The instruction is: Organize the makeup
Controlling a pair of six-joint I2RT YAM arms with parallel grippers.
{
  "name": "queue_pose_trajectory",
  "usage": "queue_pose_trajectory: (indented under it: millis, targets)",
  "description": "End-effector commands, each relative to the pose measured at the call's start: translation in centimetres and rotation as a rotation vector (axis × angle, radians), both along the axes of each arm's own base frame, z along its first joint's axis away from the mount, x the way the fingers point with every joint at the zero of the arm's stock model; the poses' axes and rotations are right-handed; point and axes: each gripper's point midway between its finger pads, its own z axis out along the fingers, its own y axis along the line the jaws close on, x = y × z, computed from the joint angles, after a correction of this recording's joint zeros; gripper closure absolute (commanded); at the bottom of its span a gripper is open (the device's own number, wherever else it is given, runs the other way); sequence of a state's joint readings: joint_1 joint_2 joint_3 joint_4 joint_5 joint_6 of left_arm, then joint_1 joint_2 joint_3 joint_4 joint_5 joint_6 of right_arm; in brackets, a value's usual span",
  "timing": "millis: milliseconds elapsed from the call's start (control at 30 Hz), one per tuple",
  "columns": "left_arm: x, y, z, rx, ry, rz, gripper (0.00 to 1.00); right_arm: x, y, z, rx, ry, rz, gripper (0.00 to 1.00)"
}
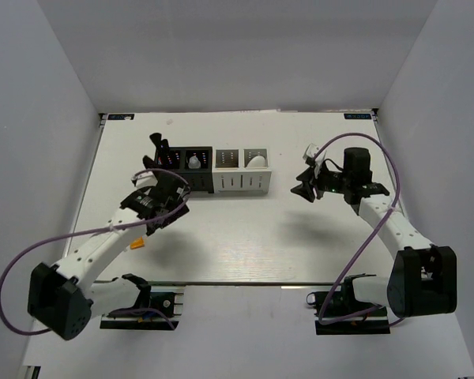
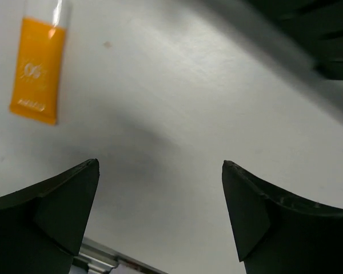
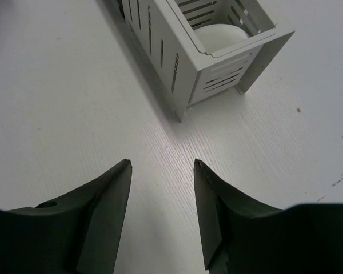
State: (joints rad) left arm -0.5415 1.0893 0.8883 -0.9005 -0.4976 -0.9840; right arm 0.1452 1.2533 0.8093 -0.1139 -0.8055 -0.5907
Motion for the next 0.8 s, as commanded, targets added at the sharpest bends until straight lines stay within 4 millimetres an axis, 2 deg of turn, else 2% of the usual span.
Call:
queue_pose_trajectory:
  millis: [0, 100, 233, 267, 467, 633, 767]
  targets:
    - [-2.3, 2.4, -3.6, 0.020, 0.169, 0.155, 0.02, 0.2, 0.2, 0.7, 0.023, -0.049, 0.017, 0.46]
    - [-1.7, 3.8, -5.2, 0.010, 0.206, 0.220, 0.02, 0.0, -0.1, 0.2, 0.008, -0.054, 0.009, 0.44]
    - [0.1, 5.5, -4.6, 0.004, 0.149, 0.248, 0.02, -0.3, -0.4, -0.3, -0.002, -0.054, -0.006, 0.44]
    - [0.2, 6.5, -4.7, 0.023, 0.156, 0.249, 0.02, -0.4, -0.4, -0.3, -0.001, -0.057, -0.006, 0.43]
    - [0.7, 9.2, -6.1, 0.012, 0.163, 0.277, 0.02, -0.5, -0.9, -1.0, -0.004, -0.048, -0.024, 0.43]
    - [1.9, 10.4, -7.0, -0.012, 0.188, 0.245, 0.02, -0.5, -1.4, -1.0, -0.018, -0.046, -0.034, 0.43]
    - [2.8, 11.7, -6.6, -0.014, 0.197, 0.227, 0.02, -0.5, -1.5, -1.1, -0.012, -0.036, -0.037, 0.42]
